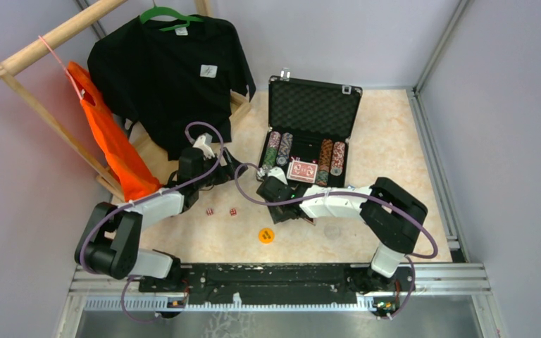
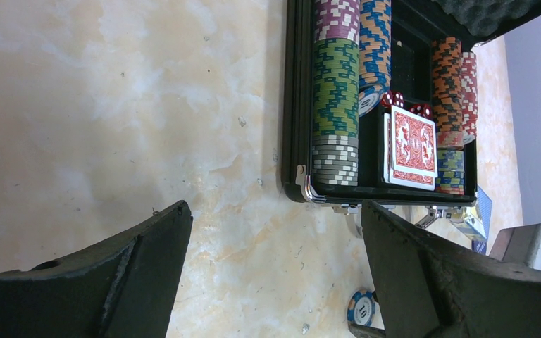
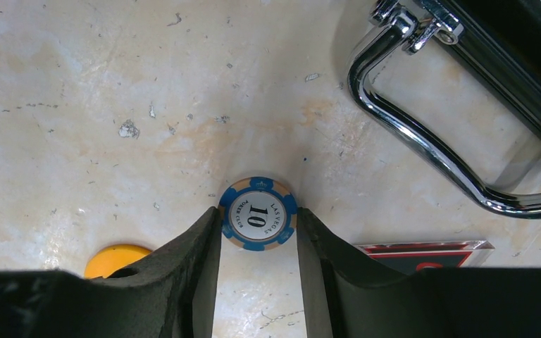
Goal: Pack up texas hold em set
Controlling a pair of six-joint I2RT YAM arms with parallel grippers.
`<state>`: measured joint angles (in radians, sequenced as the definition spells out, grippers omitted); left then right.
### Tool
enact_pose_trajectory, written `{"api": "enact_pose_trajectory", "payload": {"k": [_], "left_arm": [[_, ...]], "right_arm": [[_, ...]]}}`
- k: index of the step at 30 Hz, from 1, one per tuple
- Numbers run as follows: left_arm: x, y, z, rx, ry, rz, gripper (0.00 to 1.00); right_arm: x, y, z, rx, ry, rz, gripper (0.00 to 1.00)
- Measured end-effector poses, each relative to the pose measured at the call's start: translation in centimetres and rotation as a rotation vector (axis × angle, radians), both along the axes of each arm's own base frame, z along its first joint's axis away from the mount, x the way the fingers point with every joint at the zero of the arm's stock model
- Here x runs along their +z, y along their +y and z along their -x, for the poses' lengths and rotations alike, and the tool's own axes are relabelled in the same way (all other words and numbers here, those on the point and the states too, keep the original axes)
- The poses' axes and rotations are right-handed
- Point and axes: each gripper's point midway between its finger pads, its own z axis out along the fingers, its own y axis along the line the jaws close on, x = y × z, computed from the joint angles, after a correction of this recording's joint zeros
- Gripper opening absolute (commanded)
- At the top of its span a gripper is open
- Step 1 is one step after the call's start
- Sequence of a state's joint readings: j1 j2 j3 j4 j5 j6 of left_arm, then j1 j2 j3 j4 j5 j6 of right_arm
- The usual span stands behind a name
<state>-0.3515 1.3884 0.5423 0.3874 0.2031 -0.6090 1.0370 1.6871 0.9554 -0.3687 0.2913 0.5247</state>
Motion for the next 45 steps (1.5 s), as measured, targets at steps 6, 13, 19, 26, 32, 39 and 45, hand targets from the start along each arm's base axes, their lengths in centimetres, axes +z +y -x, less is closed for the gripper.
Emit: {"api": "enact_pose_trajectory", "payload": {"k": [6, 13, 19, 26, 32, 39, 45], "left_arm": [[0.0, 0.0, 0.0, 0.000, 0.002, 0.000, 0.94], [-0.1, -0.3, 0.3, -0.013, 0.013, 0.009, 0.94], [-0.1, -0.9, 0.8, -0.034, 0.017, 0.009, 0.94], [0.1, -1.9, 2.0, -0.070, 0.019, 0.009, 0.95], [-0.2, -1.8, 2.3, -0.072, 0.026, 0.006, 0.95], [-0.4, -1.7, 2.4, -0.073, 0.029, 0.001, 0.95], [-0.4, -1.7, 2.4, -0.075, 0.028, 0.000, 0.95]], "right_arm": [[0.1, 0.0, 0.0, 0.004, 0.001, 0.005, 0.36], [0.3, -0.3, 0.2, 0.012, 0.005, 0.018, 0.36], [1.1, -0.4, 0.2, 0.020, -0.006, 0.010, 0.36], [1.1, -0.4, 0.2, 0.029, -0.007, 0.013, 0.55], [1.1, -0.4, 0.2, 0.040, -0.007, 0.015, 0.59], [0.0, -0.2, 0.3, 0.045, 0.011, 0.032, 0.59], [0.0, 0.3, 0.0, 0.053, 0.006, 0.025, 0.49]]}}
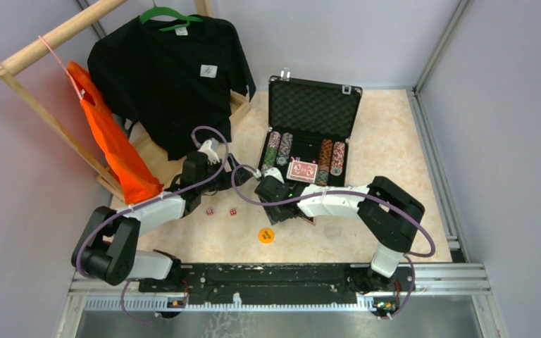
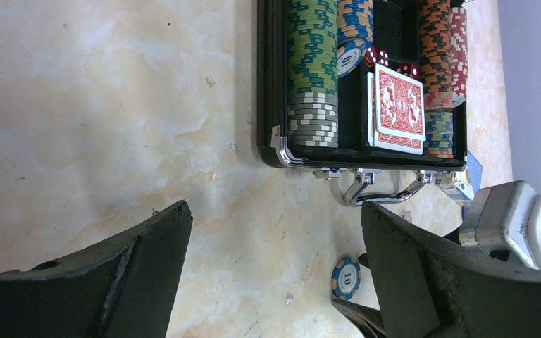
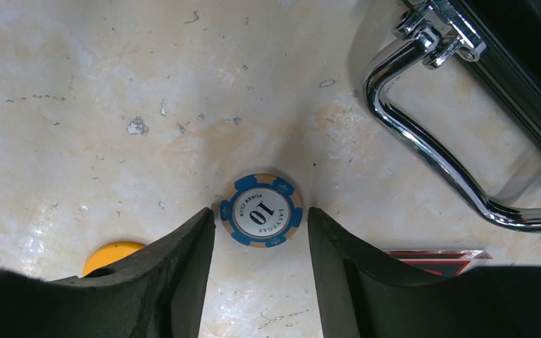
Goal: Pack up texas hold em set
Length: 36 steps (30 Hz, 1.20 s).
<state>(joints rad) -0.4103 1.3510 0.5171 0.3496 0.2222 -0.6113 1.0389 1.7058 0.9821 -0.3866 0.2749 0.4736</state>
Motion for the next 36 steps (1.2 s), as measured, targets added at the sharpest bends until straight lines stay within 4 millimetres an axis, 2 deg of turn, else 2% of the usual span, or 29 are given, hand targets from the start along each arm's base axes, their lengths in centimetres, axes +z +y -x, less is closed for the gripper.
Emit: {"api": "enact_pose_trajectory", "payload": {"k": [12, 25, 27, 31, 36], "left_arm": [[0.0, 0.0, 0.0, 0.000, -0.001, -0.002, 0.95], [0.0, -0.1, 0.1, -0.007, 0.001, 0.001, 0.95], [0.0, -0.1, 0.1, -0.009, 0.001, 0.002, 0.95], [0.0, -0.1, 0.1, -0.010, 0.002, 0.003, 0.95], [-0.1, 0.0, 0.1, -0.002, 0.003, -0.003, 0.94]], "right_arm": [[0.0, 0.0, -0.1, -0.003, -0.008, 0.006, 0.28], [0.7, 0.2, -0.2, 0.001, -0.012, 0.010, 0.28], [0.8, 0.3, -0.3, 0.000, -0.015, 0.007, 0.31], [0.9, 0.3, -0.3, 0.000, -0.016, 0.007, 0.50], [1.6, 0.8, -0.7, 0.013, -0.030, -0.001, 0.53]]}}
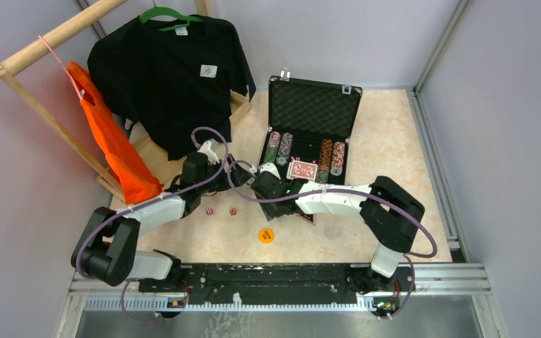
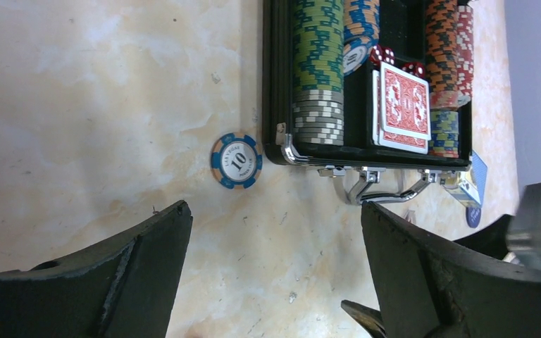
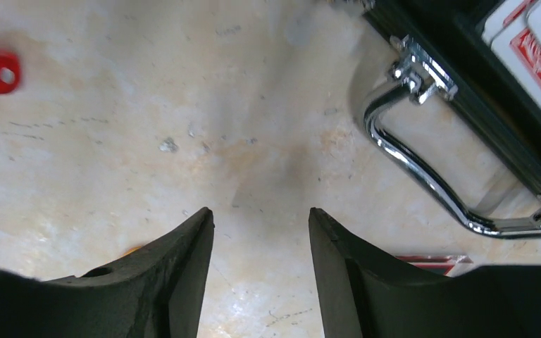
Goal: Pack up texas hold em set
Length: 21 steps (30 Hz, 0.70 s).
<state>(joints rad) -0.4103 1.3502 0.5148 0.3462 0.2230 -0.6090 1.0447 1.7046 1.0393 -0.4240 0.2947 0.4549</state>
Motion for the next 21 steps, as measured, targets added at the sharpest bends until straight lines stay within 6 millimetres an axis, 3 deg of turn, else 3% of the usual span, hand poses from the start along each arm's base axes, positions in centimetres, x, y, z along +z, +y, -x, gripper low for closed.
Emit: {"api": "enact_pose_trajectory", "payload": {"k": [4, 6, 9, 11, 16, 21], "left_arm": [[0.0, 0.8, -0.3, 0.043, -0.008, -0.022, 0.92], [0.0, 1.2, -0.6, 0.073, -0.011, -0.031, 0.90], [-0.4, 2.1, -1.0, 0.124, 0.009, -0.038, 0.84], [-0.4, 2.8, -1.4, 0.164, 0.024, -0.035, 0.79], [-0.5, 6.2, -2.8, 0.340, 0.068, -0.021, 0.84], [0.6, 9.4, -3.7, 0.474, 0.053, -0.008, 0.94]], "right_arm": [[1.2, 1.3, -0.8, 0.013, -0.030, -0.037, 0.54], [1.8, 1.7, -1.3, 0.019, -0.044, -0.051, 0.49], [2.6, 2.7, -2.2, 0.038, -0.064, -0.070, 0.22], [3.1, 3.6, -3.2, 0.052, -0.080, -0.082, 0.11], [5.0, 6.5, -6.8, 0.058, -0.133, -0.145, 0.07], [5.9, 9.1, -11.6, 0.048, -0.170, -0.203, 0.07]]}}
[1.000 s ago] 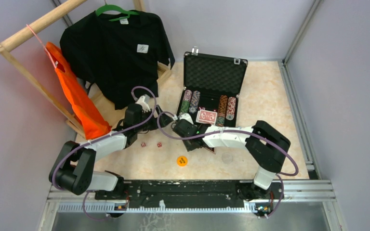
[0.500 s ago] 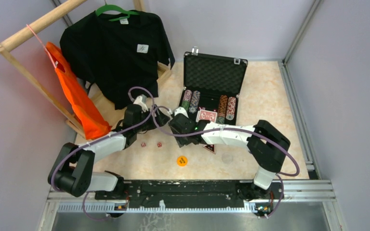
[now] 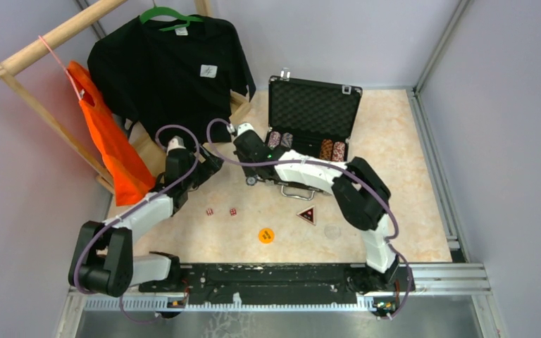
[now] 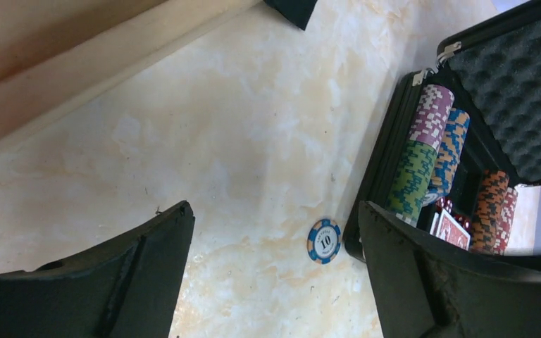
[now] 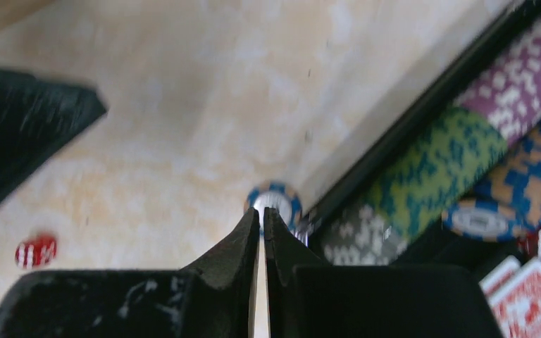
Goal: Pack up texas hold em set
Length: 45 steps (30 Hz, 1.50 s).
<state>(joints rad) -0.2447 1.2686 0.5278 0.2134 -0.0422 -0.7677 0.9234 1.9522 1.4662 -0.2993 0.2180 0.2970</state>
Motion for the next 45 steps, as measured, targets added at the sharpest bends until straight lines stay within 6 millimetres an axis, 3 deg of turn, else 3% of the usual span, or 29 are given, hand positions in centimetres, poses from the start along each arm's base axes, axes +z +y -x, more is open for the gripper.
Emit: {"api": "enact_pose_trajectory", "payload": {"k": [4, 8, 11, 15, 21, 30, 45], "left_arm": [[0.4, 0.3, 0.0, 0.014, -0.011, -0.005, 0.95], [0.0, 0.4, 0.2, 0.014, -0.003, -0.010, 0.95], [-0.2, 0.4, 0.3, 0.013, 0.001, -0.014, 0.96], [-0.5, 0.5, 0.5, 0.009, 0.008, -0.017, 0.95], [-0.7, 0.0, 0.6, -0.013, 0.009, -0.004, 0.95], [-0.8, -0.4, 0.7, -0.032, 0.013, 0.006, 0.95], [-0.8, -0.6, 0.9, -0.044, 0.014, 0.013, 0.95]], "right_arm": [[-1.6, 1.8, -3.0, 0.004, -0.003, 0.009, 0.09], [-4.3, 2.9, -3.9, 0.024, 0.021, 0.054, 0.09], [-6.3, 2.7, -3.8, 0.032, 0.048, 0.101, 0.09], [-6.5, 2.4, -3.8, 0.025, 0.039, 0.106, 0.09], [-6.2, 1.2, -2.3, 0.025, 0.028, 0.101, 0.09], [-6.5, -0.9, 1.7, 0.042, 0.053, 0.154, 0.09], [-5.8, -1.9, 2.9, 0.041, 0.058, 0.183, 0.09]]}}
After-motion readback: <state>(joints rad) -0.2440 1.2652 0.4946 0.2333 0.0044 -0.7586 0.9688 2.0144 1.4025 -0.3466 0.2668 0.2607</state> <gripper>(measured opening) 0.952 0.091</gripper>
